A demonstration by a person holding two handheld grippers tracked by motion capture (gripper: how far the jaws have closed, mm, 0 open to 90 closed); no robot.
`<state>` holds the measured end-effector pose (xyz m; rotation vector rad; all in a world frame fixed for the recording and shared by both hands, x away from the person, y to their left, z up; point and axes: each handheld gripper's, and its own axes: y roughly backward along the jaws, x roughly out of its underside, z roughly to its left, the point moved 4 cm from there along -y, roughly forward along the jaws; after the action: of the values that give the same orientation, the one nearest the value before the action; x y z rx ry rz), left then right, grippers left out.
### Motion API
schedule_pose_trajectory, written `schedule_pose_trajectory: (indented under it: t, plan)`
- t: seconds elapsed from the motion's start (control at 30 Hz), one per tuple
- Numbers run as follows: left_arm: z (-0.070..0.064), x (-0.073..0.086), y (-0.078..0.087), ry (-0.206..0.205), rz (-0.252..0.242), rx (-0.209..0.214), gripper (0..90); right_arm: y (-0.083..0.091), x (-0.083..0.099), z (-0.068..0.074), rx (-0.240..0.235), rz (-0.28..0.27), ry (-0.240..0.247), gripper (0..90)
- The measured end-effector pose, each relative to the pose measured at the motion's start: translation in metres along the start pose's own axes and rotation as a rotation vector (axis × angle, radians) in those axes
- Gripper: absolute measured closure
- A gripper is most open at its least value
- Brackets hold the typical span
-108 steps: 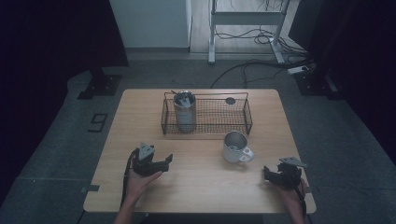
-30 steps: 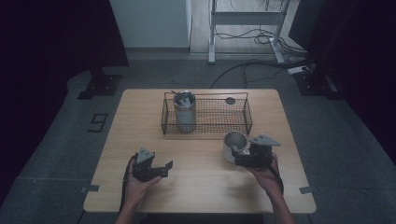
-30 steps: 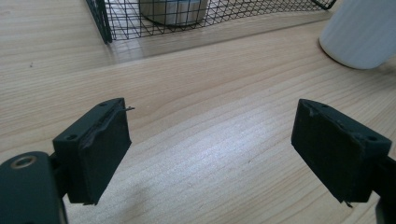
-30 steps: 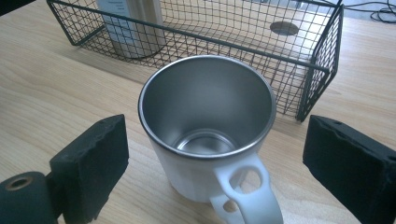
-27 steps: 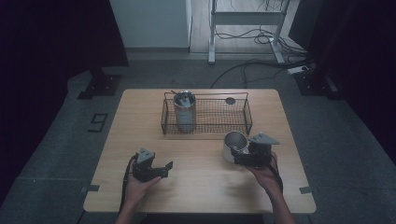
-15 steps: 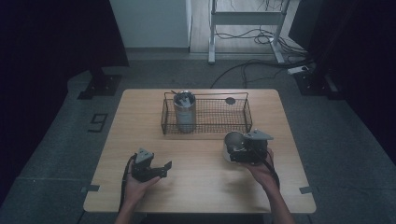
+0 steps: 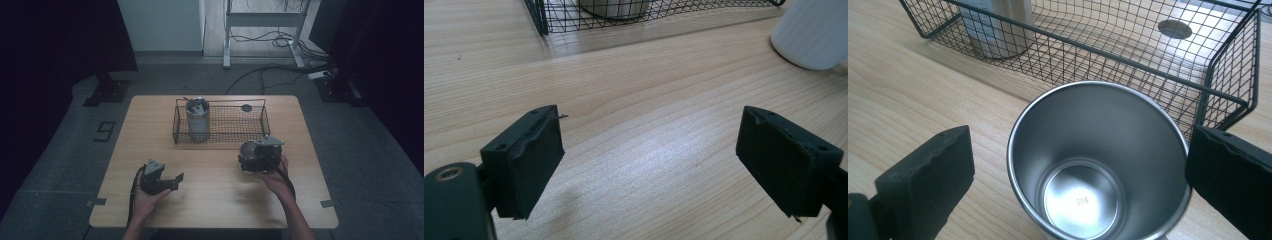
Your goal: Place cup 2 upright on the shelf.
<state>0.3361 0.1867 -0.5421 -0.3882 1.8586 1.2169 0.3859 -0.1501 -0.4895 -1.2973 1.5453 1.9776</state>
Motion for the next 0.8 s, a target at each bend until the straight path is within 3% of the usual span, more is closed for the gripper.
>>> schedule_pose_trajectory:
  t: [0.4, 0.8]
  plan:
    - [0.001, 0.001, -0.001, 0.004, 0.001, -0.002, 11.7, -0.003, -0.003, -0.006, 0.06, -0.003, -0.01, 0.0]
    - [0.002, 0.003, -0.002, 0.001, 0.011, -0.006, 11.7, -0.021, 0.003, -0.005, 0.083, 0.068, 0.003, 0.0]
